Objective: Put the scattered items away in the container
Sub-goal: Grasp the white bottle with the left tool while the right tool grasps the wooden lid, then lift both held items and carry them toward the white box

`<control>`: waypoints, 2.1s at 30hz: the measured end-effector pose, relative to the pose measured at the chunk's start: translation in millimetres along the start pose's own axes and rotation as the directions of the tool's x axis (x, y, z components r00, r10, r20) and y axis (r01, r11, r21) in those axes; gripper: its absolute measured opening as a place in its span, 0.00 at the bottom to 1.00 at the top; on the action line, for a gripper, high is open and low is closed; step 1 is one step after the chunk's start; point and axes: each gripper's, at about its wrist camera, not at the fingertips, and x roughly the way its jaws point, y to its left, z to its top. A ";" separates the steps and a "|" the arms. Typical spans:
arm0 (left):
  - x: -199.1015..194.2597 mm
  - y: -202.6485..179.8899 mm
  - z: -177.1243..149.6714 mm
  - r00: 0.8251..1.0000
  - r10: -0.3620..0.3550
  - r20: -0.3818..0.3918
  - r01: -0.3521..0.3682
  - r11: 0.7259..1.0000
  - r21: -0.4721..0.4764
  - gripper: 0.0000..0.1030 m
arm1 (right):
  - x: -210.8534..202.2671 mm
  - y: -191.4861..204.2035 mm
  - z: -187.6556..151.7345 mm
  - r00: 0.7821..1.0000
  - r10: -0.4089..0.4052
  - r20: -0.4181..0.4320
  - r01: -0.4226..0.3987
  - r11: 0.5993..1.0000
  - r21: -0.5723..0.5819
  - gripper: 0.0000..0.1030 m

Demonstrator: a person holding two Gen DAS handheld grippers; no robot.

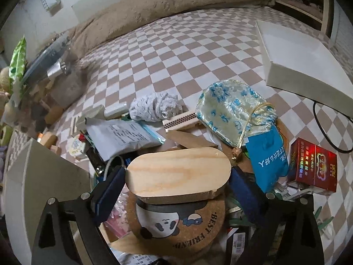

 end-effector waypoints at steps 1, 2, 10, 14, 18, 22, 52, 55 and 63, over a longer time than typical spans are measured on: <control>0.0 1.8 0.1 1.000 -0.004 -0.002 0.004 1.000 -0.010 0.29 | -2.3 0.5 0.3 1.000 0.010 0.007 -0.010 1.000 0.004 0.92; 0.1 3.8 0.4 1.000 -0.011 -0.004 0.011 1.000 -0.020 0.29 | -4.6 0.9 0.5 1.000 0.021 0.015 -0.021 1.000 0.007 0.92; -6.0 16.5 1.7 0.999 -0.044 0.009 0.045 0.994 -0.096 0.29 | -7.2 -14.4 1.4 0.990 0.135 0.040 -0.139 0.982 0.130 0.91; -12.0 19.3 3.0 0.998 -0.047 0.028 0.050 0.993 -0.111 0.29 | -13.8 -15.0 2.3 0.985 0.162 0.057 -0.168 0.976 0.140 0.91; -19.7 20.7 4.1 0.997 -0.052 0.055 0.059 0.991 -0.122 0.29 | -21.2 -12.7 3.1 0.980 0.186 0.076 -0.195 0.971 0.138 0.91; -28.6 20.1 4.5 0.994 -0.066 0.084 0.077 0.989 -0.125 0.29 | -31.4 -6.6 1.8 0.970 0.224 0.096 -0.235 0.965 0.120 0.91; -143.6 -38.1 -12.3 0.899 -0.263 0.351 0.265 0.963 0.044 0.29 | -121.2 41.3 -13.5 0.798 0.539 0.269 -0.550 0.834 -0.038 0.91; -152.3 -50.1 -16.0 0.884 -0.319 0.341 0.310 0.947 0.083 0.29 | -124.2 52.4 -16.7 0.791 0.557 0.255 -0.560 0.826 -0.067 0.91; -158.5 -83.6 -24.7 0.861 -0.428 0.276 0.397 0.903 0.162 0.29 | -127.9 77.4 -27.2 0.777 0.594 0.209 -0.585 0.804 -0.110 0.91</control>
